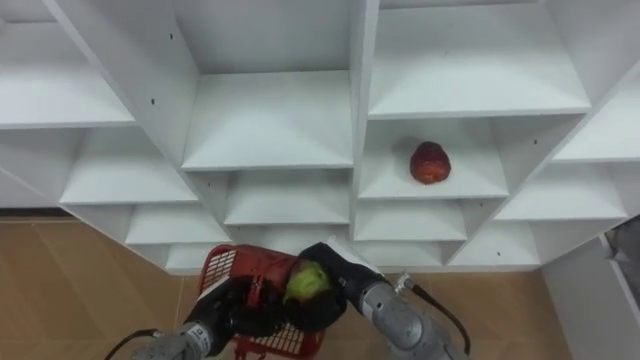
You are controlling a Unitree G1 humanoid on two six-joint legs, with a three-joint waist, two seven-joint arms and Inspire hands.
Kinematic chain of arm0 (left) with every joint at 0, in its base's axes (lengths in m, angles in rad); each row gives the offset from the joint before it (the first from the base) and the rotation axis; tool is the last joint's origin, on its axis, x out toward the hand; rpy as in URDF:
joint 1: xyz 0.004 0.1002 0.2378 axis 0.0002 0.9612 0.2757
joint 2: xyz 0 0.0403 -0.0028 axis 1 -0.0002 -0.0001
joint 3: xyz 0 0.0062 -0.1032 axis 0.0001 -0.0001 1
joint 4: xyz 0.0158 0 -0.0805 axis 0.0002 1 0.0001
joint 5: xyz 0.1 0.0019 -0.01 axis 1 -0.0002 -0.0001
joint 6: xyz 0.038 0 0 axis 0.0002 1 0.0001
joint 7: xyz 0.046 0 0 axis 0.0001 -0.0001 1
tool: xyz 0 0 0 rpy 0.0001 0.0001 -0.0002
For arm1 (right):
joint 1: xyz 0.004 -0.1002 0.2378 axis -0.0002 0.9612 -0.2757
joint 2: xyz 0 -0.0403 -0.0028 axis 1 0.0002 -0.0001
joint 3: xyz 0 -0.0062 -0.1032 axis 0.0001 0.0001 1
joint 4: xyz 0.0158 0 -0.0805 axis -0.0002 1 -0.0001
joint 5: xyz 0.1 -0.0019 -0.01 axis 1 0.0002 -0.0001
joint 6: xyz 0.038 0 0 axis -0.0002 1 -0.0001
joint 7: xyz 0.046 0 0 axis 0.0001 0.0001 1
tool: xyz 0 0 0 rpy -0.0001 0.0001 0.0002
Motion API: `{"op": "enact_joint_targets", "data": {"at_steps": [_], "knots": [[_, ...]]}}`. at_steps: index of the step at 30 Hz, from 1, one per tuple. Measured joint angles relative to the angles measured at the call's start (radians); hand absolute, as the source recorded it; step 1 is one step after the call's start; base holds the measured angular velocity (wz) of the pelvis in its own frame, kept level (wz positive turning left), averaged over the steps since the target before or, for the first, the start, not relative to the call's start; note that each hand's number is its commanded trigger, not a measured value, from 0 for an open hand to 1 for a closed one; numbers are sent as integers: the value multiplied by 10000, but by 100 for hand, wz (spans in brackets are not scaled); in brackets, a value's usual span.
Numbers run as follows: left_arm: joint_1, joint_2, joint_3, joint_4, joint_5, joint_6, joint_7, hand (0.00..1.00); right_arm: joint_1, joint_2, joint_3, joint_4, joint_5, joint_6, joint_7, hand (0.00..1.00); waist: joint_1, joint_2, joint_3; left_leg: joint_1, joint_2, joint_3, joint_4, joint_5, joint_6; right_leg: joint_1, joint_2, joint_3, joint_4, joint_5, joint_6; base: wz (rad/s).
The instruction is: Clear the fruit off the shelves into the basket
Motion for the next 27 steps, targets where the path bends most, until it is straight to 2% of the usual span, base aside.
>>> {"op": "enact_joint_targets", "data": {"at_steps": [14, 15, 16, 17, 18, 27], "knots": [[-4, 62, 0, -1, 6, 0, 8, 100, 0, 148, -18, 151, -98, 0, -153, 100, -28, -108, -3, 34, -4, 0, -59, 6, -5, 52, -4, -25, -44, 0, 0, 0], [-4, 63, 1, -1, 7, 0, 8, 100, 0, 169, -19, 200, -98, -1, -220, 95, -28, -118, -2, 35, -4, 0, -55, 5, -5, 59, -3, -27, -79, 0, 1, 0], [-3, 67, 1, -1, 7, 0, 9, 100, 0, 182, -20, 233, -97, 0, -242, 64, -31, -122, -2, 35, 0, -6, -52, 5, -5, 89, 10, -35, -157, 9, 9, 0], [-3, 71, 0, -1, 7, 0, 8, 100, 0, 183, -20, 235, -98, 0, -242, 42, -32, -123, -2, 37, 3, -9, -51, 6, -4, 100, 15, -37, -173, 16, 10, 0], [-3, 70, 0, 0, 8, 0, 9, 100, 0, 182, -20, 243, -101, 0, -245, 0, -27, -129, 0, 47, 1, -16, -50, 5, -4, 117, 15, -44, -177, 15, 10, 0], [-18, 36, 3, -12, -9, -2, 14, 100, 2, 132, -26, 280, -126, 3, -311, 0, -34, -126, -3, 41, 6, -9, -50, 5, -4, 129, 14, -61, -188, 16, 10, 0]]}}
